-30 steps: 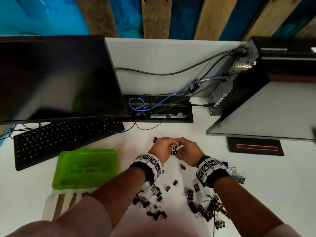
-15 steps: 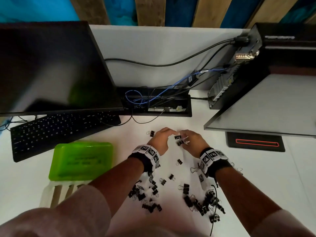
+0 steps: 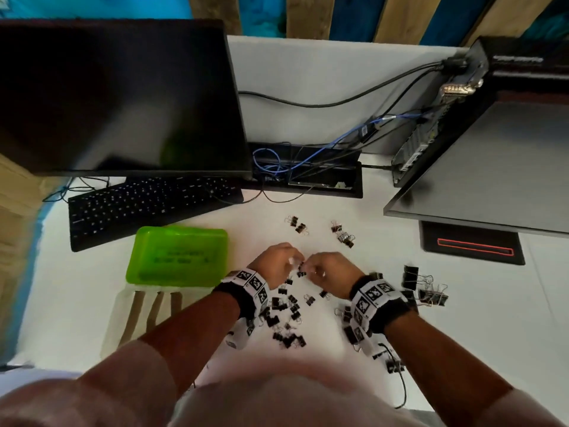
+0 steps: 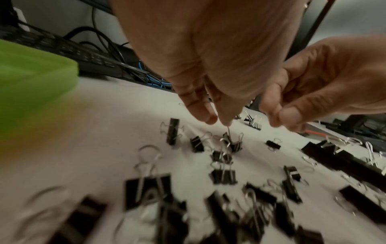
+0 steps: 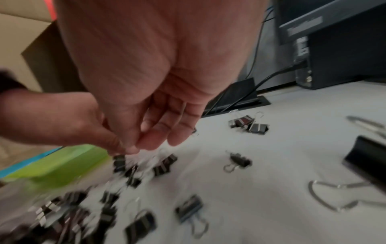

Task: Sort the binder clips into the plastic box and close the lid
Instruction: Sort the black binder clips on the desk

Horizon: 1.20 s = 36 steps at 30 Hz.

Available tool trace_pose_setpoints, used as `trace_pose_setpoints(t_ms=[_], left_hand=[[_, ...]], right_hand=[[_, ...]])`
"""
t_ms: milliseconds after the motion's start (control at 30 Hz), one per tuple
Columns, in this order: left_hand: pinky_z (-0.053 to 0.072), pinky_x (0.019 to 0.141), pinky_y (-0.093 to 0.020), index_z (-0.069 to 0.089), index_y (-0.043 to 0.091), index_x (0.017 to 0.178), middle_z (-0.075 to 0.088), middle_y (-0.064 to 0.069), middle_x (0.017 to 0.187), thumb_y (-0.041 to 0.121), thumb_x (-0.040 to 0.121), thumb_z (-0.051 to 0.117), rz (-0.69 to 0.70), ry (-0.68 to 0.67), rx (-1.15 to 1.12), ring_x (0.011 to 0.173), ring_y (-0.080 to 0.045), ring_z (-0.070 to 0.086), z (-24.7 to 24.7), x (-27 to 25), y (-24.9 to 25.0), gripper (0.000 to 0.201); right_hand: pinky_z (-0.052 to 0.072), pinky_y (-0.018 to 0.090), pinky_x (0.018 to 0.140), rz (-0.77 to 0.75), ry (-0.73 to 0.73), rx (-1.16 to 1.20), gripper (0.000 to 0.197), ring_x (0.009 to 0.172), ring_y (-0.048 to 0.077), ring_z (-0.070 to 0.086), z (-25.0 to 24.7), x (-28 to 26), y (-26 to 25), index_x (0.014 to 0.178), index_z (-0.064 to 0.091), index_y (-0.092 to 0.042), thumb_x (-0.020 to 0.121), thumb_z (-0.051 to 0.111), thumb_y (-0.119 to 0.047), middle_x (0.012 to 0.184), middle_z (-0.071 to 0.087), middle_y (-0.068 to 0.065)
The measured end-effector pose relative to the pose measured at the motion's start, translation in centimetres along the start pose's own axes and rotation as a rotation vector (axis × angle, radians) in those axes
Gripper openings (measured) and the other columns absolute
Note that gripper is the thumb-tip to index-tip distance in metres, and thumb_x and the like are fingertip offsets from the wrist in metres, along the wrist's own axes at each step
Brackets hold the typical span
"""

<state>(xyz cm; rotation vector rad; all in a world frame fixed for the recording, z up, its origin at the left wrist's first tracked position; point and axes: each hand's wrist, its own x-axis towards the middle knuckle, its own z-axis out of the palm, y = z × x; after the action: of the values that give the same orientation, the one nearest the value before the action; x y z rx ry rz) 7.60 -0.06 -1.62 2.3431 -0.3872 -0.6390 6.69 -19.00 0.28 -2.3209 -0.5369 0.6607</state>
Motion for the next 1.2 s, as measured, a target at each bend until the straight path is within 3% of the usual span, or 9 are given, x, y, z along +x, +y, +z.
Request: trace_pose_setpoints(t_ms=[67, 267, 400, 500, 700, 867, 1067, 1133, 1200], left_hand=[[0.05, 0.086, -0.03, 0.065, 0.018, 0.097, 0.059, 0.0, 0.103, -0.003, 0.083, 0.05, 0.0, 0.0, 0.013, 0.088, -0.014, 0.058, 0.1, -1.6, -0.3, 0.03], [0.045, 0.067, -0.03, 0.051, 0.023, 0.078, 0.051, 0.002, 0.084, -0.002, 0.071, 0.051, -0.01, -0.022, 0.005, 0.073, -0.016, 0.05, 0.3, -6.1, -1.5, 0.026], [0.047, 0.074, -0.036, 0.048, 0.019, 0.088, 0.047, 0.003, 0.09, -0.005, 0.073, 0.05, -0.125, 0.125, -0.017, 0.079, -0.02, 0.05, 1.0, -8.1, -2.9, 0.029], [0.045, 0.081, -0.037, 0.047, 0.014, 0.094, 0.049, -0.002, 0.098, 0.0, 0.079, 0.052, -0.257, 0.203, -0.004, 0.089, -0.023, 0.052, 1.7, -9.1, -3.6, 0.022], [0.046, 0.086, -0.036, 0.047, 0.015, 0.104, 0.051, -0.003, 0.11, 0.022, 0.077, 0.068, -0.386, 0.142, -0.013, 0.098, -0.023, 0.054, 3.0, -10.8, -3.8, 0.035], [0.046, 0.092, -0.039, 0.048, 0.016, 0.109, 0.05, -0.003, 0.117, 0.0, 0.077, 0.063, -0.367, 0.13, -0.049, 0.107, -0.022, 0.054, 3.2, -11.5, -4.1, 0.039], [0.045, 0.089, -0.032, 0.046, 0.017, 0.122, 0.049, -0.002, 0.12, -0.009, 0.078, 0.052, -0.327, 0.157, -0.058, 0.101, -0.023, 0.055, 3.2, -12.1, -3.9, 0.051], [0.047, 0.089, -0.033, 0.046, 0.019, 0.125, 0.048, -0.002, 0.118, -0.01, 0.079, 0.05, -0.309, 0.172, -0.06, 0.097, -0.024, 0.056, 3.2, -12.2, -3.8, 0.054], [0.047, 0.091, -0.033, 0.049, 0.021, 0.126, 0.047, -0.002, 0.118, -0.009, 0.081, 0.05, -0.286, 0.176, -0.068, 0.098, -0.025, 0.058, 3.3, -12.1, -3.9, 0.055]], right_hand=[[0.04, 0.018, 0.072, -0.015, -0.115, -0.031, 0.012, 0.074, 0.003, 0.053, 1.6, -0.3, -1.0, 0.087, 0.071, -0.014, 0.085, 0.059, -0.015, 0.094, 0.071, -0.001], [0.051, 0.027, 0.08, 0.005, -0.252, -0.126, 0.011, 0.085, 0.019, 0.065, 4.9, -0.7, -2.5, 0.082, 0.071, -0.016, 0.082, 0.06, -0.014, 0.09, 0.072, 0.002], [0.046, 0.029, 0.076, -0.134, -0.319, -0.198, 0.013, 0.086, 0.017, 0.057, 6.5, -1.2, -3.8, 0.087, 0.066, -0.018, 0.085, 0.053, -0.016, 0.098, 0.067, 0.002], [0.05, 0.037, 0.084, -0.297, -0.355, -0.331, 0.022, 0.106, 0.023, 0.056, 8.0, -1.5, -4.8, 0.105, 0.064, -0.018, 0.089, 0.05, -0.015, 0.118, 0.059, 0.003], [0.055, 0.046, 0.07, -0.386, -0.347, -0.562, 0.021, 0.09, 0.034, 0.062, 10.1, -1.1, -5.0, 0.091, 0.061, 0.0, 0.09, 0.041, -0.006, 0.101, 0.062, 0.017], [0.05, 0.037, 0.079, -0.223, -0.378, -0.402, 0.018, 0.092, 0.029, 0.059, 8.7, -0.7, -4.7, 0.082, 0.065, -0.003, 0.085, 0.047, -0.008, 0.101, 0.061, 0.013], [0.039, 0.006, 0.069, -0.012, -0.203, -0.079, 0.019, 0.081, 0.011, 0.064, 7.0, -0.7, -5.1, 0.09, 0.073, -0.014, 0.081, 0.056, -0.009, 0.089, 0.072, 0.0], [0.046, 0.01, 0.07, 0.038, -0.165, -0.039, 0.027, 0.079, 0.015, 0.066, 7.1, -0.3, -4.9, 0.1, 0.066, -0.017, 0.081, 0.051, -0.006, 0.087, 0.071, 0.002], [0.052, 0.026, 0.077, 0.079, -0.184, -0.1, 0.038, 0.08, 0.023, 0.066, 7.3, 0.1, -4.8, 0.115, 0.055, -0.021, 0.081, 0.048, -0.008, 0.086, 0.07, 0.008]])
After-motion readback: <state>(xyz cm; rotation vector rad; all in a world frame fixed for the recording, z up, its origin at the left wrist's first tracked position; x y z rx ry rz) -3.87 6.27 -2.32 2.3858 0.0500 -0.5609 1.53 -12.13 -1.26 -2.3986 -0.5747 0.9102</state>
